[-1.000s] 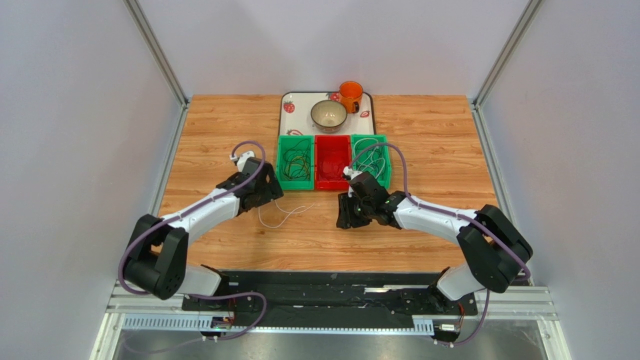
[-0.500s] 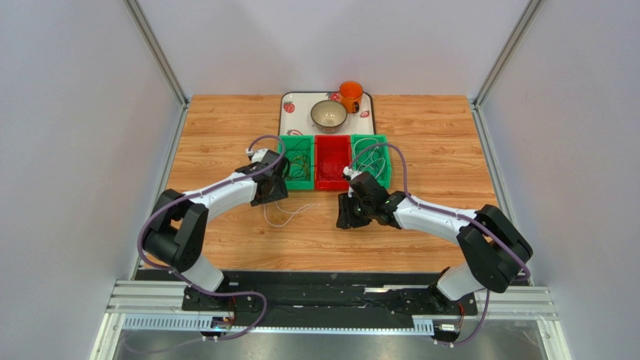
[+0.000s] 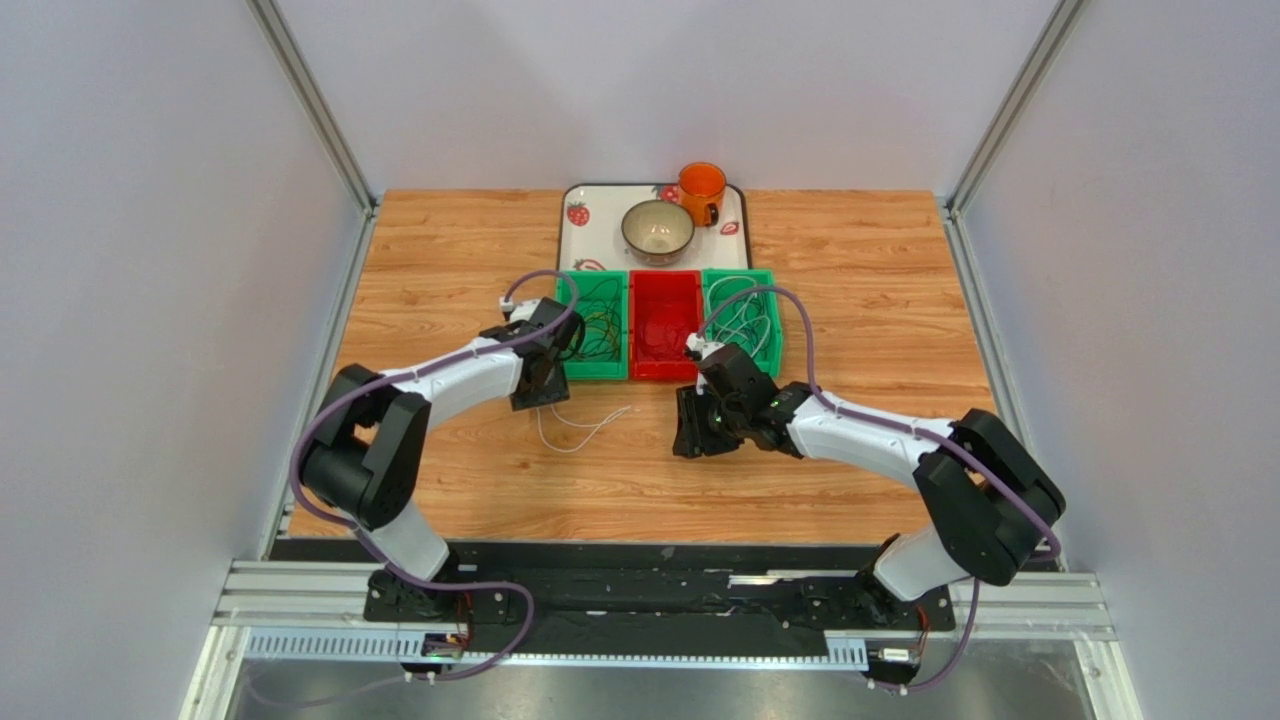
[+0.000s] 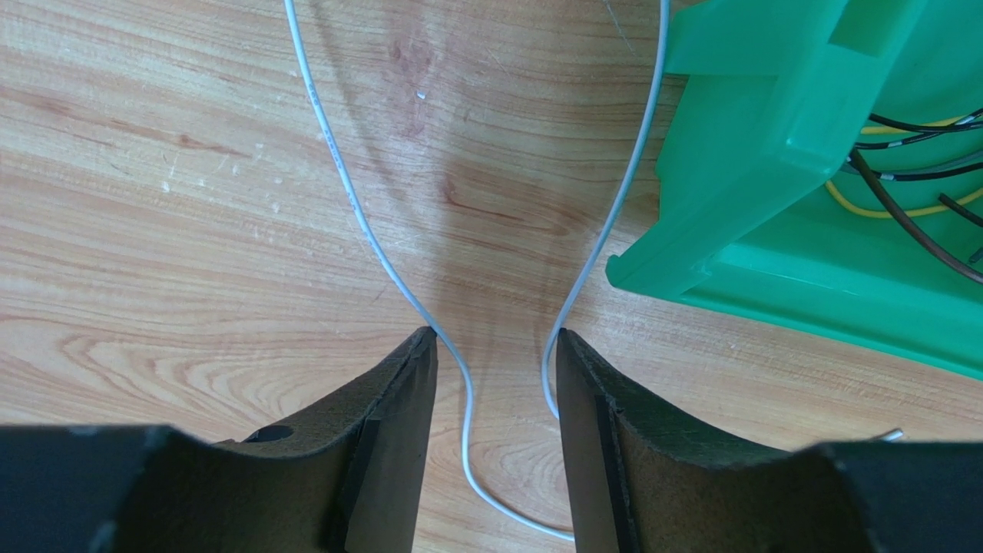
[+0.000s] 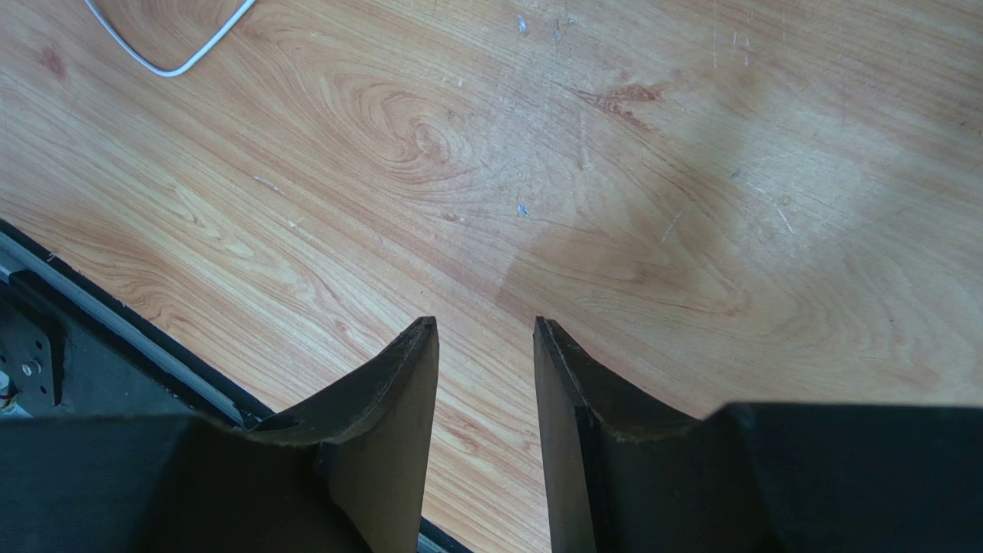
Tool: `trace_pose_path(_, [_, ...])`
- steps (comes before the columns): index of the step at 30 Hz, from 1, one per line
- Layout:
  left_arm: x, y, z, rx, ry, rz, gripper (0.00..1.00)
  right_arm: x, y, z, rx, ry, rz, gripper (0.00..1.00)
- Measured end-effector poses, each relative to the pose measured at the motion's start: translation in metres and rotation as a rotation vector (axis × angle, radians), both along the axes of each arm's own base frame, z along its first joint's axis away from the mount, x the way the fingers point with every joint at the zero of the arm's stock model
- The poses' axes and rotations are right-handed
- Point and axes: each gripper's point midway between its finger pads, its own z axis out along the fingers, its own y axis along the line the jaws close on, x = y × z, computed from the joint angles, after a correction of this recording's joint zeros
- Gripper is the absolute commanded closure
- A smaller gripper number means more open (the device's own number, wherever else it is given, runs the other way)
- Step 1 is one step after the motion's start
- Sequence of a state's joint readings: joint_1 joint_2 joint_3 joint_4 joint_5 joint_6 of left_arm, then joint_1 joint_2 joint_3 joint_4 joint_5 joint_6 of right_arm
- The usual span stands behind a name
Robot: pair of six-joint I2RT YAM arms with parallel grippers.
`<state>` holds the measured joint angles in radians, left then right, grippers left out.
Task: Untangle the cables
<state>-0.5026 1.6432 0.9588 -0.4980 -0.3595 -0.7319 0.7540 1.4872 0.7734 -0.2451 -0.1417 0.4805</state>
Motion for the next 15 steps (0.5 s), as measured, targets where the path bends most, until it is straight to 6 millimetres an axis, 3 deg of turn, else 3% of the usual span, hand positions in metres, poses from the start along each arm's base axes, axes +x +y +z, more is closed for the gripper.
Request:
trace_pose_path(10, [0.0077, -0.0077, -0.0077, 0.007, 0.037, -0.029, 0.82, -0.0001, 0.0, 0.0, -0.001, -0.001, 0.003, 0.6])
trace_pose_path(14, [0.0063, -0.0078, -0.0083, 0.007, 0.045, -0.035, 1.0, -0.0001, 0.0, 0.0, -0.001, -0.001, 0.003, 0.61])
trace_pose_path(15, [0.0059, -0.0079, -0.0084, 0.008, 0.047, -0.037, 1.0, -0.0001, 0.0, 0.0, 0.0, -0.001, 0.003, 0.61])
